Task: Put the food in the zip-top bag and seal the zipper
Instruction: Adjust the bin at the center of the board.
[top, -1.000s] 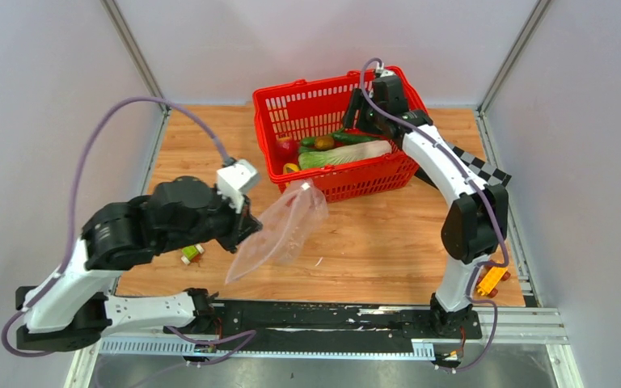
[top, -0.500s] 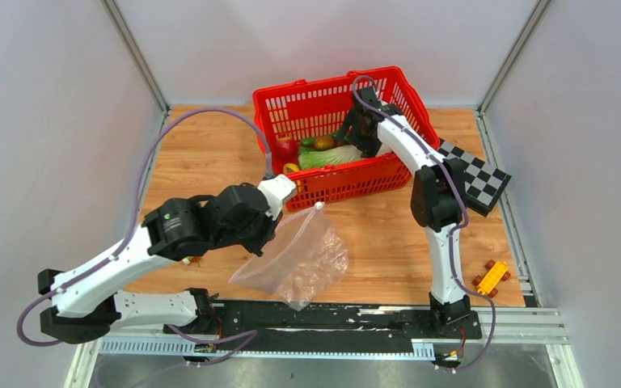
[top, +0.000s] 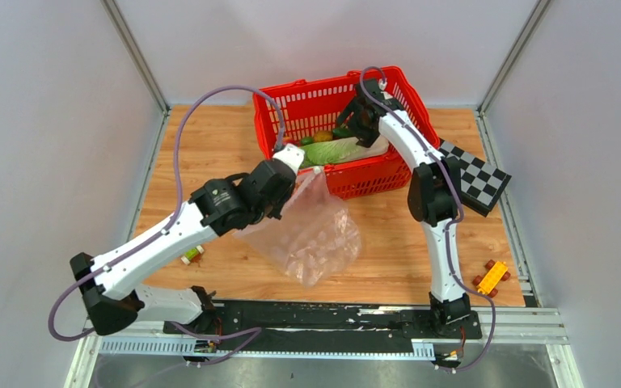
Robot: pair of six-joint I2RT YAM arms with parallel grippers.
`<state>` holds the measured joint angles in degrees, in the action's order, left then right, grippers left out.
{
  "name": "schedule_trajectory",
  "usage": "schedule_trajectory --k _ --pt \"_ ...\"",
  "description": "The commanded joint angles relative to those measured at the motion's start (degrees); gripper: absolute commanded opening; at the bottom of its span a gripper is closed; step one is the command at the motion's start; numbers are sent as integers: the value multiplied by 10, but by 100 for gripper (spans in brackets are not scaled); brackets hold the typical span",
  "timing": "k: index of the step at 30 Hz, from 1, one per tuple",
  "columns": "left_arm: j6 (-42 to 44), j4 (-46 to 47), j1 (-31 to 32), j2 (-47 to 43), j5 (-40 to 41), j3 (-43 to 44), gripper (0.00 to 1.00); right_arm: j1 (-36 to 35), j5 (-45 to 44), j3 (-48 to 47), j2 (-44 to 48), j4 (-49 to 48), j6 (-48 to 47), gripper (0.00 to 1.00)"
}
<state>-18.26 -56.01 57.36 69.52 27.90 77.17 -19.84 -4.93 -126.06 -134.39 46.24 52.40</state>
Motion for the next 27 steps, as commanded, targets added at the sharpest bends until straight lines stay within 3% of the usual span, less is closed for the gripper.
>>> schedule_trajectory --k 1,11,16,22,27 --pt "69 94 -67 47 10 -1 0 -4 37 41 -42 -25 -6 80" --pt "147 218 -179 164 -37 25 0 -5 82 168 86 -119 -116 80" --pt "139 200 -205 210 -87 96 0 -3 82 141 71 -87 -126 83" --pt "116 163 -205 124 -159 27 0 -4 32 60 6 -17 -66 85" --pt "117 75 -205 29 -219 13 0 -17 -11 43 -1 34 2 85"
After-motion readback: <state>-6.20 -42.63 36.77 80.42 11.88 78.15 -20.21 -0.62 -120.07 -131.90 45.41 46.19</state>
